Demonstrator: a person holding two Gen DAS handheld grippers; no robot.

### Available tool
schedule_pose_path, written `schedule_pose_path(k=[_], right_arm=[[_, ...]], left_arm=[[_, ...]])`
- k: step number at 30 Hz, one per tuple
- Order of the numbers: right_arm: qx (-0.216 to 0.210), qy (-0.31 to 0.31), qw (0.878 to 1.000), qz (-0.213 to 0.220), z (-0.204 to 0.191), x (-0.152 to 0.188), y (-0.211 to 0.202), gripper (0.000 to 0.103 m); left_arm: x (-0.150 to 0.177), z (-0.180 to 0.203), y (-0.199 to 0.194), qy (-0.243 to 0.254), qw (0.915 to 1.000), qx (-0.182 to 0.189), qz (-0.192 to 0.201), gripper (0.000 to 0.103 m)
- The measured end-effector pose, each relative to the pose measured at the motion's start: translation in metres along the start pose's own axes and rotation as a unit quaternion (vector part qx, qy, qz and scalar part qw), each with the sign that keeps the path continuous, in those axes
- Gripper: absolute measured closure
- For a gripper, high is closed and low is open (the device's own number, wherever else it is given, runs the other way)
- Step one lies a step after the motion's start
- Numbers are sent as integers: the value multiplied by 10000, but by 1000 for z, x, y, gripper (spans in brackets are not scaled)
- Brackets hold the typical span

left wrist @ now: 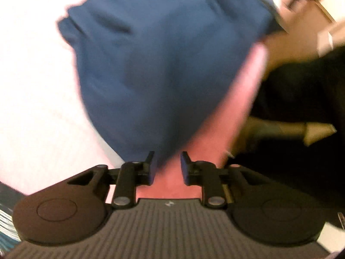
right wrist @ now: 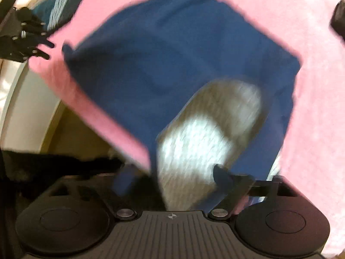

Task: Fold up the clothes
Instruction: 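Lower the sweatshirt onto the bed and open both grippers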

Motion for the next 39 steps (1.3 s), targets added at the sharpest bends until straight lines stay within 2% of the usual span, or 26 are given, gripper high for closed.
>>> schedule_pose_path(k=[2,4,6,9,11,13,17,19,20,21,22,23,24,26,29,32,35,39], right_arm=[[80,164,9997,159,24,-11,-7,19],[183,463,9974,516,49,-20,-16,19],[418,746,9927,850,82,-26,-22,19],[725,1028,9856,1130,141,-36,-9,19],[724,1131,9835,1216,178,-42,9,20],[616,1165,9835,1242,213,-48,30,20],[-19,926,9898,1083,263,-51,70,20],[-361,857,9902,1041,274,-46,84,22],[-516,876,9894,1032,276,-44,90,48],[-674,924,9882,1019,278,-43,96,65],[-804,1028,9864,1001,279,-41,99,88],[-854,1112,9851,1000,278,-40,98,100],[-864,1160,9846,986,277,-40,94,100],[-697,1163,9864,927,272,-42,77,101],[-236,1000,9876,1188,269,-53,21,101],[216,947,9837,1514,287,-74,-26,101],[546,617,9831,1635,301,-108,-30,101],[1089,99,9791,1714,308,-151,-10,101]], left_arm=[[-37,-18,5,67,9992,-170,346,72],[-74,-36,12,150,9971,-318,676,66],[-117,-51,23,227,9940,-422,982,62],[-180,-72,44,318,9893,-506,1333,60],[-216,-83,65,462,9878,-506,1399,57],[-247,-93,87,648,9869,-500,1393,49],[-283,-119,125,755,9912,-279,1052,48],[-290,-131,136,633,9936,-75,935,48],[-289,-135,139,559,9947,39,860,48],[-288,-138,142,483,9957,149,782,57],[-288,-140,144,419,9963,235,717,72],[-286,-141,142,382,9966,256,679,82],[-282,-141,137,355,9971,216,636,93],[-276,-145,116,218,9969,94,757,93],[-267,-155,67,-187,9937,30,1102,93],[-257,-161,31,-422,9897,-102,1367,92],[-258,-173,28,-682,9858,-340,1495,92],[-266,-193,45,-1078,9786,-759,1578,92]])
Point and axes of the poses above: each gripper's, at about its wrist camera, not at the fingertips, and y roughly the way its jaws point, z to its right, x to its underside, the point moved 2 cm from there along y, roughly the way its jaws point, and after that the axes turned 15 degrees about -y, right-handed, at the moved point
